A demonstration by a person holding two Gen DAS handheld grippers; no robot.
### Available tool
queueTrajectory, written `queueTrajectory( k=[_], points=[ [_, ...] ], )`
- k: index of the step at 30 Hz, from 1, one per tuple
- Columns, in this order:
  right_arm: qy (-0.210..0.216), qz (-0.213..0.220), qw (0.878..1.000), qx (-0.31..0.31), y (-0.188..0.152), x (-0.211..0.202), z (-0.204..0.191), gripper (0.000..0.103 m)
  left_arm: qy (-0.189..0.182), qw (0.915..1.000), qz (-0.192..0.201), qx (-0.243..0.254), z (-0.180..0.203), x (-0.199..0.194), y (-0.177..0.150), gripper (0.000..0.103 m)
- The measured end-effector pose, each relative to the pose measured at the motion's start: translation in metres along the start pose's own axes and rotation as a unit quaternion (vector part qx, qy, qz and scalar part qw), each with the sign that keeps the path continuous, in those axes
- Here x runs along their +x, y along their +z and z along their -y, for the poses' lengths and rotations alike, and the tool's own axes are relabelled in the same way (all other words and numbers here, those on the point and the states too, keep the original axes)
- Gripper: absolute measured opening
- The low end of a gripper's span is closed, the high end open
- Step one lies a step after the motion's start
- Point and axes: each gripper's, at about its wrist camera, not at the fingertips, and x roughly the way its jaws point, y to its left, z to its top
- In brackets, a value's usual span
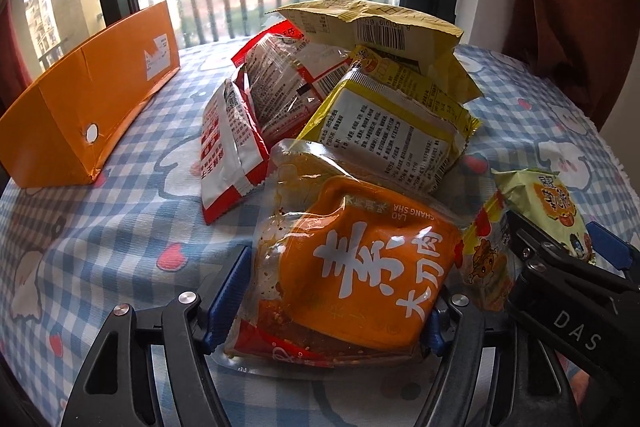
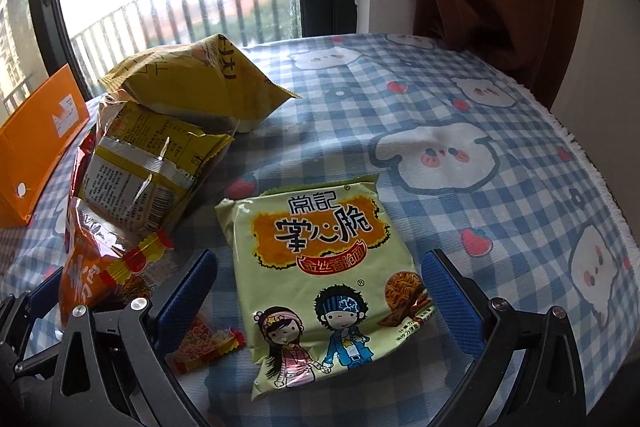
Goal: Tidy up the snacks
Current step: 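Close left tool on the orange packet while right tool closes on the green packet, then carry the orange packet in left tool while right tool carries the green packet to the box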
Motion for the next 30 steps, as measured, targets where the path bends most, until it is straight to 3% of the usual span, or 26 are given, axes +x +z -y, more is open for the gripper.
queueTrajectory(
  k=[3,5,7,11,16,30],
  points=[
    [0.023,-0.024,0.999,0.021,0.001,0.01,0.006,0.103,-0.004,1.0,0.0,0.002,0.001,0.0,0.001,0.073],
    [0.023,-0.019,0.999,0.019,0.0,0.009,0.003,0.1,-0.006,1.0,0.001,0.004,0.001,0.0,0.001,0.072],
    [0.031,-0.013,0.999,0.012,-0.001,0.007,-0.002,0.086,-0.009,0.9999,0.001,0.007,0.001,0.0,0.001,0.071],
    [0.038,-0.004,0.999,0.009,-0.001,0.003,-0.006,0.083,-0.019,0.9998,0.0,0.001,-0.001,-0.001,0.002,0.07],
    [0.036,0.019,0.999,0.003,0.0,-0.011,-0.014,0.08,-0.03,0.9995,0.006,-0.006,-0.005,-0.008,0.003,0.069],
    [0.047,0.087,0.995,-0.006,0.007,-0.06,-0.033,0.08,-0.029,0.9964,0.074,-0.028,-0.027,-0.052,0.007,0.069]
  ],
)
